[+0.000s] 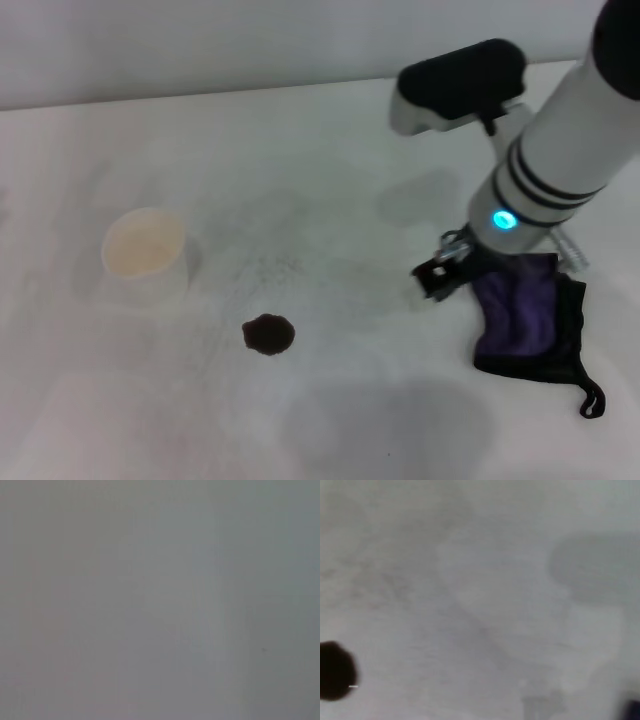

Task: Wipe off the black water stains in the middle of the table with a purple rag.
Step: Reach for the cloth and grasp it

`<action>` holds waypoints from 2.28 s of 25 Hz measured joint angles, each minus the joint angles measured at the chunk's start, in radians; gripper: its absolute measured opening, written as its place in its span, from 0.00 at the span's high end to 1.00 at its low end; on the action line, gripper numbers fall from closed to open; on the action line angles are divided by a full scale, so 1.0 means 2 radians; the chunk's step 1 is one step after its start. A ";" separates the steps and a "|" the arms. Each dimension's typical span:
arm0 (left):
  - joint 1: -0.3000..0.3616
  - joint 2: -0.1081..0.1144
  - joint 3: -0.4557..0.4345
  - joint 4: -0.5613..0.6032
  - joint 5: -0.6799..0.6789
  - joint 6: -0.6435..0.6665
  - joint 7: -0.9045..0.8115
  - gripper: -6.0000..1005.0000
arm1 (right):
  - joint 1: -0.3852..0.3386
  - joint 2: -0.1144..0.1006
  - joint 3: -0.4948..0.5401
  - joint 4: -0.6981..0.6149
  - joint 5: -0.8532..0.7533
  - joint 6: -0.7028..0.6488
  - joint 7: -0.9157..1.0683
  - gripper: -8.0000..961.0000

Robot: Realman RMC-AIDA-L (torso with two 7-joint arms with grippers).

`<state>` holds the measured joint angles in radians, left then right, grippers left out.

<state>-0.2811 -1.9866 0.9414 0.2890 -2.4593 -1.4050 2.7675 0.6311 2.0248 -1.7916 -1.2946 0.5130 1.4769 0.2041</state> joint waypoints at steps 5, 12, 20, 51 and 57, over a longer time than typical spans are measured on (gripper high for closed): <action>0.002 -0.002 0.000 0.003 -0.001 -0.003 0.002 0.13 | 0.014 0.000 -0.040 0.005 0.033 -0.034 -0.001 0.98; 0.006 -0.005 0.005 0.010 -0.001 -0.005 0.002 0.13 | 0.044 0.002 -0.105 0.010 0.088 -0.091 0.000 0.97; 0.039 -0.011 0.057 0.042 -0.026 -0.014 0.003 0.13 | 0.083 0.002 -0.170 0.020 0.139 -0.144 0.002 0.96; 0.032 -0.010 0.064 0.025 -0.032 -0.011 0.003 0.13 | -0.015 -0.005 0.011 -0.003 -0.077 0.075 -0.014 0.55; 0.030 -0.008 0.063 0.022 -0.033 -0.011 0.003 0.13 | -0.004 -0.005 0.016 0.032 -0.081 0.061 -0.015 0.55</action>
<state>-0.2207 -2.0027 1.0668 0.3320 -2.5245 -1.4263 2.7735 0.6235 2.0142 -1.7594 -1.2303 0.3509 1.5995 0.1749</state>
